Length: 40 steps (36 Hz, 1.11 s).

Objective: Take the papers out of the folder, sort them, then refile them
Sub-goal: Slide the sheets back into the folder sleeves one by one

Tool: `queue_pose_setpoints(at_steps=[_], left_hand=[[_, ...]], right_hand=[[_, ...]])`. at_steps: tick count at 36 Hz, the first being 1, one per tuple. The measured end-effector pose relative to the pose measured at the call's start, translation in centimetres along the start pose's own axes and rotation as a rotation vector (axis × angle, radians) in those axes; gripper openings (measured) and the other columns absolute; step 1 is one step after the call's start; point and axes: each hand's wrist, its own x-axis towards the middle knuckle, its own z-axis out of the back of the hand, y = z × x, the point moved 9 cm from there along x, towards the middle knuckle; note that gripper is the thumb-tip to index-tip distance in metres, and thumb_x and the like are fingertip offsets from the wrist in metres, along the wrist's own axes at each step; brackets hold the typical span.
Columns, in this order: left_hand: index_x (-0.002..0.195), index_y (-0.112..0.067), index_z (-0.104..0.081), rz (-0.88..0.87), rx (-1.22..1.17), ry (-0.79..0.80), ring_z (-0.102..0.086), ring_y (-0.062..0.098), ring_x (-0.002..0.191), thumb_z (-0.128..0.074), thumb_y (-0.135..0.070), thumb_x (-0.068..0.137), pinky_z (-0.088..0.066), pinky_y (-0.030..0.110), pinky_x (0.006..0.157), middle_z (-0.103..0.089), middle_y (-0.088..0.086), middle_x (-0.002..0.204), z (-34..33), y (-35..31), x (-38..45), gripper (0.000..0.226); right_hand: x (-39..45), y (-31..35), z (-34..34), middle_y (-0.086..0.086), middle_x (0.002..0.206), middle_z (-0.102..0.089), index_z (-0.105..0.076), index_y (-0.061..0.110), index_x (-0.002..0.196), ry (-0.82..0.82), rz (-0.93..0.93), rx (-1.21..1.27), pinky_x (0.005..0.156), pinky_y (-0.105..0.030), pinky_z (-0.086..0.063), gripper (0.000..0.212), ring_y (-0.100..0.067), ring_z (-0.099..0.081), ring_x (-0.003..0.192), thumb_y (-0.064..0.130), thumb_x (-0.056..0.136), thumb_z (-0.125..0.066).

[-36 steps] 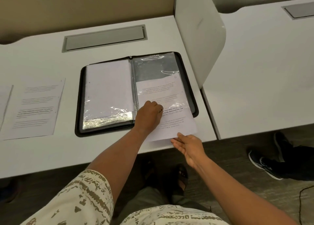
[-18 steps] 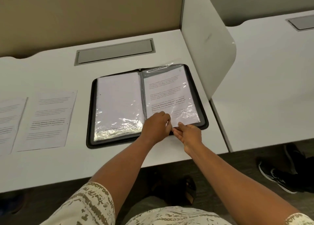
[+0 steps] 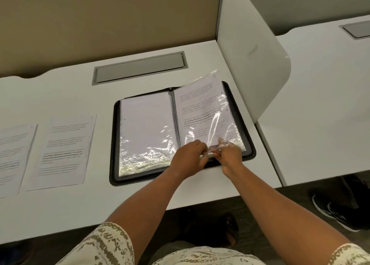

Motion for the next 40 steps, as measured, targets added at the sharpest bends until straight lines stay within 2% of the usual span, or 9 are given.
queue_pose_setpoints(at_steps=[4,8,12,17,23,26,29,33,40], left_hand=[[0.095,-0.021,-0.064,-0.001,-0.029,0.010,-0.057,0.014,0.075,-0.057,-0.031,0.094,-0.049,0.034,0.062,-0.060,-0.007,0.087,-0.1,0.2,0.2,0.012],[0.096,-0.023,-0.063,0.023,-0.078,0.031,-0.058,0.014,0.077,-0.057,-0.028,0.094,-0.050,0.033,0.067,-0.059,-0.008,0.089,-0.5,0.7,0.4,0.009],[0.095,-0.024,-0.063,0.022,-0.097,0.063,-0.058,0.013,0.077,-0.056,-0.027,0.094,-0.051,0.034,0.070,-0.057,-0.011,0.088,-1.0,1.4,0.6,0.008],[0.094,-0.023,-0.063,0.034,-0.114,0.085,-0.058,0.013,0.077,-0.056,-0.027,0.093,-0.051,0.033,0.072,-0.055,-0.012,0.086,-1.6,2.5,0.9,0.008],[0.101,-0.026,-0.064,0.025,-0.167,0.102,-0.061,0.011,0.082,-0.059,-0.032,0.093,-0.047,0.025,0.071,-0.055,-0.015,0.089,-2.0,2.8,0.9,0.012],[0.128,-0.033,-0.056,-0.004,-0.167,0.132,-0.055,0.003,0.081,-0.065,-0.050,0.089,-0.045,0.022,0.073,-0.058,-0.016,0.101,-2.2,2.9,0.7,0.043],[0.142,-0.036,-0.044,-0.013,-0.156,0.132,-0.050,0.001,0.083,-0.062,-0.060,0.087,-0.044,0.023,0.075,-0.056,-0.016,0.105,-1.6,3.2,0.2,0.062],[0.133,-0.035,-0.053,0.136,-0.266,0.026,-0.057,0.005,0.080,-0.056,-0.061,0.091,-0.050,0.029,0.078,-0.058,-0.017,0.099,0.2,5.5,0.1,0.049],[0.105,-0.029,-0.068,0.372,-0.534,-0.256,-0.062,0.001,0.081,-0.050,-0.063,0.091,-0.052,0.025,0.074,-0.068,-0.013,0.093,4.9,9.9,-0.1,0.040]], right_hand=[[0.2,0.2,0.1,-0.010,0.078,-0.072,-0.066,0.020,0.105,0.077,-0.006,-0.063,0.058,-0.022,-0.053,0.026,-0.013,-0.068,0.067,-0.001,0.100,-0.052],[-0.6,0.2,1.2,-0.011,0.094,-0.073,-0.070,0.010,0.102,0.167,-0.001,-0.352,0.063,-0.024,-0.051,0.009,-0.012,-0.066,0.072,0.008,0.096,-0.064],[-1.2,0.3,5.0,-0.006,0.091,-0.074,-0.072,0.013,0.093,0.021,0.077,-0.585,0.062,-0.027,-0.046,0.009,-0.015,-0.061,0.071,0.017,0.094,-0.064],[-2.0,2.6,7.5,-0.009,0.094,-0.070,-0.068,0.013,0.093,-0.192,0.272,-0.526,0.061,-0.029,-0.045,0.017,-0.019,-0.063,0.075,0.021,0.099,-0.054],[-1.1,4.2,4.7,0.000,0.103,-0.069,-0.066,0.022,0.111,-0.094,0.294,-0.565,0.084,-0.039,-0.054,0.045,-0.020,-0.064,0.095,0.063,0.091,-0.060],[-0.5,4.6,3.9,-0.006,0.101,-0.068,-0.067,0.020,0.095,-0.117,0.285,-0.533,0.088,-0.044,-0.055,0.030,-0.023,-0.064,0.094,0.050,0.093,-0.065],[-0.8,5.0,3.4,-0.006,0.105,-0.068,-0.067,0.024,0.087,-0.162,0.304,-0.460,0.085,-0.038,-0.056,0.008,-0.019,-0.062,0.093,0.025,0.095,-0.065],[-1.7,5.5,0.8,0.000,0.098,-0.070,-0.069,0.015,0.089,-0.112,0.408,-0.455,0.073,-0.022,-0.049,0.002,-0.018,-0.064,0.093,0.016,0.091,-0.069],[-4.8,4.6,-7.3,0.014,0.134,-0.060,-0.065,0.020,0.087,0.143,0.612,-0.616,0.099,-0.026,-0.044,0.005,-0.002,-0.056,0.121,0.019,0.090,-0.070]])
